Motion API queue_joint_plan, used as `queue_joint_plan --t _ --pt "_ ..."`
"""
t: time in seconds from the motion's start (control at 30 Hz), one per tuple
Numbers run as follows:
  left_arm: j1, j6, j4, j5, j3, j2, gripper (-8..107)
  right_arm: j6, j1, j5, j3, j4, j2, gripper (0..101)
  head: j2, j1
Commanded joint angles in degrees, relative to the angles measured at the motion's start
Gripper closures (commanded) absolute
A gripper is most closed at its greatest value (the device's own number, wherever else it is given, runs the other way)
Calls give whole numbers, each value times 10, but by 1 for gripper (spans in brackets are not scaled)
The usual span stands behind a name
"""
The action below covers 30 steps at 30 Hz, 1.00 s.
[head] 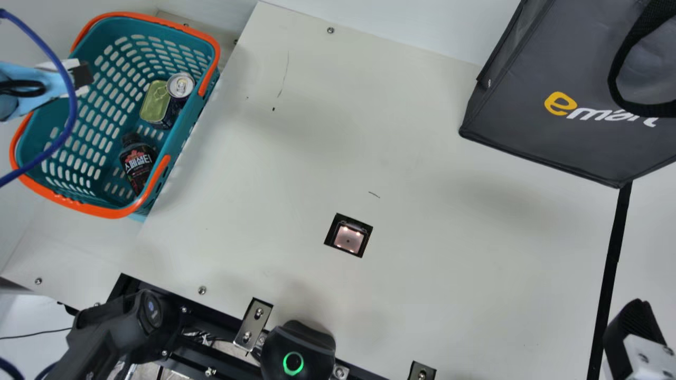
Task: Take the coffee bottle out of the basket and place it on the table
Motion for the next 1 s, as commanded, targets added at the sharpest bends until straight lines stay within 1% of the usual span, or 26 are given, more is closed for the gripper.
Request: queue_joint_plan --t 0.0,0.5,0.97 --pt "2 -1 1 -6 3 7 9 0 0 0 0 0 0 10 1 -15" --pt "7 -6 9 -59 25 60 9 0 0 1 0 0 0 10 1 -15" --pt "20 7 15 -106 63 102 9 0 0 1 0 0 0 10 1 -15"
